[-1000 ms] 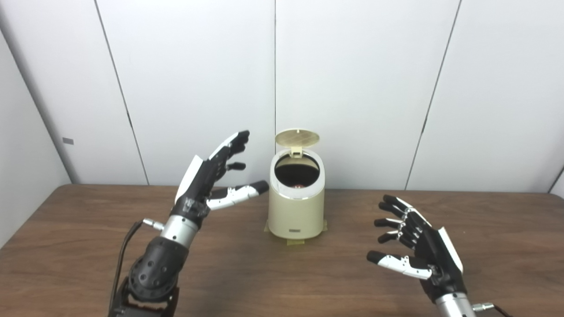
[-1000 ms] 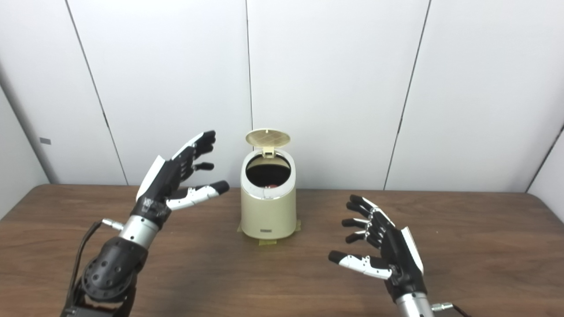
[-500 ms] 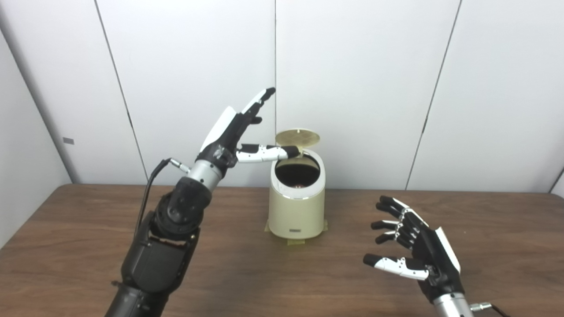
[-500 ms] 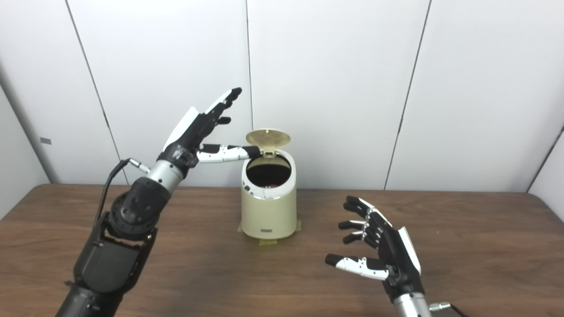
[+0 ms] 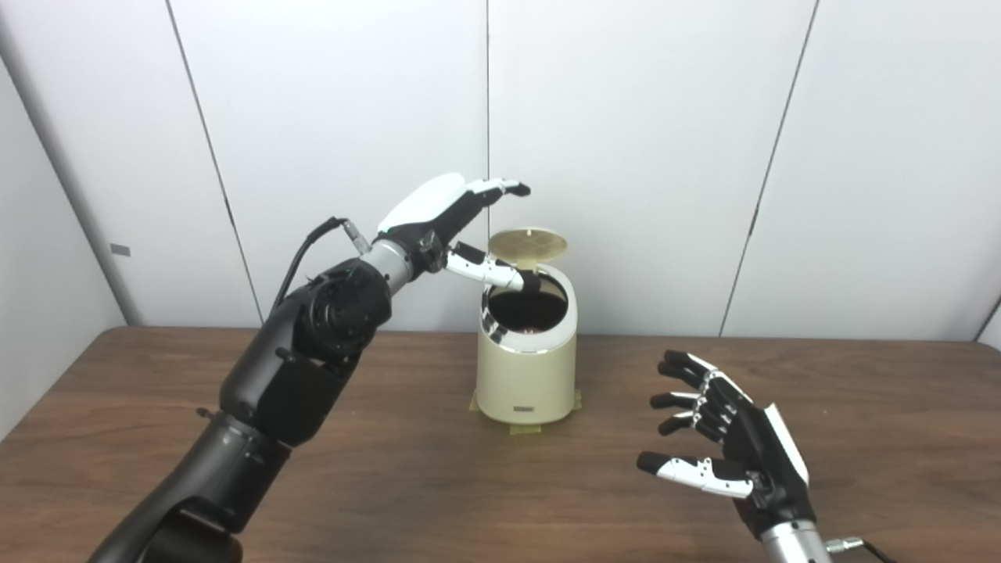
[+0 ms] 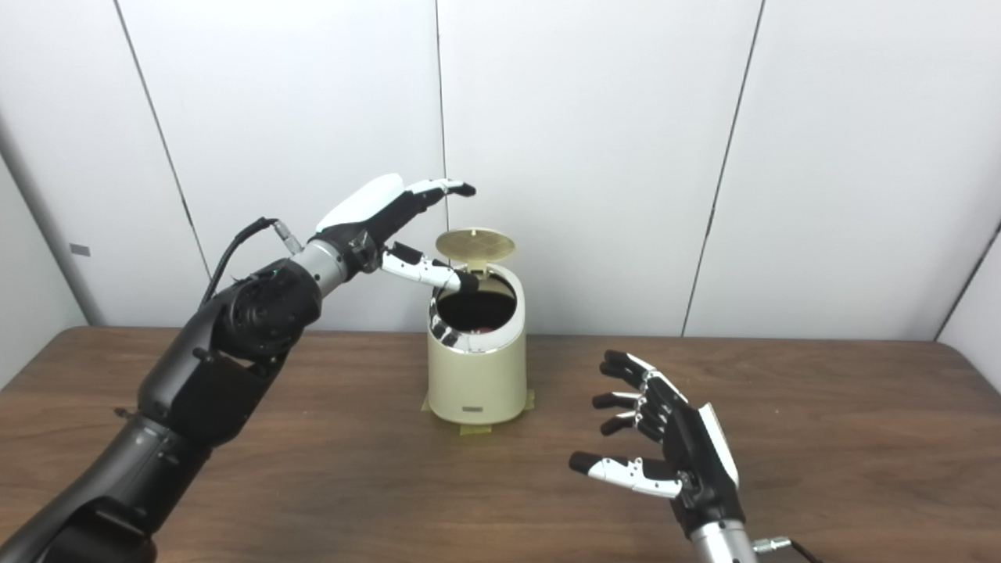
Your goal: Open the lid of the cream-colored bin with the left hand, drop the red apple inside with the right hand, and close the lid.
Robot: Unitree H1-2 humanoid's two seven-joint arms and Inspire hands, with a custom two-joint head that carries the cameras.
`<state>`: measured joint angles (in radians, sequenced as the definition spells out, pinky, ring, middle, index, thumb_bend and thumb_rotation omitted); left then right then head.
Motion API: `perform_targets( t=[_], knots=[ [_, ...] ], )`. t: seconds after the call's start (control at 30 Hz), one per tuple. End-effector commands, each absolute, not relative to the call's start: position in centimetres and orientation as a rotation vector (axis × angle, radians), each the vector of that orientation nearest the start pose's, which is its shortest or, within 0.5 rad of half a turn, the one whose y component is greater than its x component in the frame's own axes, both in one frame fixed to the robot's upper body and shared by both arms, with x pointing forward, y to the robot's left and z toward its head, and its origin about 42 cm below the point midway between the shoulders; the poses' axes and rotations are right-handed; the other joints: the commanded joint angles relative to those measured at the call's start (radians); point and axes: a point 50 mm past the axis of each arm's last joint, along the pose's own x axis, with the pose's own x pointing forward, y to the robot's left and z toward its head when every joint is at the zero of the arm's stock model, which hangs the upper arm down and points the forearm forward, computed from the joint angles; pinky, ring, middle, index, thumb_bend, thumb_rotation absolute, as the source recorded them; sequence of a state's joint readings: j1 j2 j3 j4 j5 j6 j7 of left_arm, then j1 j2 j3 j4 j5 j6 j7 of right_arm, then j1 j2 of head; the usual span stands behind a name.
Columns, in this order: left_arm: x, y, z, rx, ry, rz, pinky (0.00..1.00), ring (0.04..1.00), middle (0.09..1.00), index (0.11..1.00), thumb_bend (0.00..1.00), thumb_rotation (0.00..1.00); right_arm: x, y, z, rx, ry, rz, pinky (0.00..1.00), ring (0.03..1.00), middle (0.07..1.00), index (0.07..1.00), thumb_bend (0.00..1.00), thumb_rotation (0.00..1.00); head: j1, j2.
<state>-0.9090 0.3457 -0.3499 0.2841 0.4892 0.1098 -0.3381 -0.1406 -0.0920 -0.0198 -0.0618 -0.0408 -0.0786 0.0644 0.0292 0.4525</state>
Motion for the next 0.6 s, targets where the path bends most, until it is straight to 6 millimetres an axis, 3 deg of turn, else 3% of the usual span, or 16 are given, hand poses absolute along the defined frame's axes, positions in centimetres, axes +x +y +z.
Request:
perform_targets(
  t=[0.0,0.1,0.23,0.57],
  knots=[
    [50.1,16.2,38.5,1.147,-0.453,-0.408,0.88,0.967,0.926,0.886,1.0,0.46,33.3,-22.7,18.3,-0.142,-0.367,0.073,0.5,0.653,0.798,0.791,0.74,0.16,-0.001,0.0],
    [49.9,16.2,38.1,1.182,-0.421,-0.426,0.86,0.957,0.902,0.877,1.0,0.45,33.3,-22.6,18.3,-0.147,-0.364,0.072,0.51,0.657,0.801,0.792,0.73,0.16,-0.003,0.001],
    [49.7,16.4,37.7,1.253,-0.407,-0.447,0.99,0.998,0.892,0.869,1.0,0.44,33.3,-22.5,18.3,-0.156,-0.363,0.075,0.49,0.653,0.801,0.792,0.72,0.17,-0.003,0.0],
    [49.4,16.5,37.5,1.307,-0.416,-0.488,1.0,1.0,0.87,0.847,1.0,0.43,33.2,-21.9,18.3,-0.163,-0.335,0.077,0.49,0.644,0.807,0.79,0.71,0.21,-0.006,0.005]
  ],
)
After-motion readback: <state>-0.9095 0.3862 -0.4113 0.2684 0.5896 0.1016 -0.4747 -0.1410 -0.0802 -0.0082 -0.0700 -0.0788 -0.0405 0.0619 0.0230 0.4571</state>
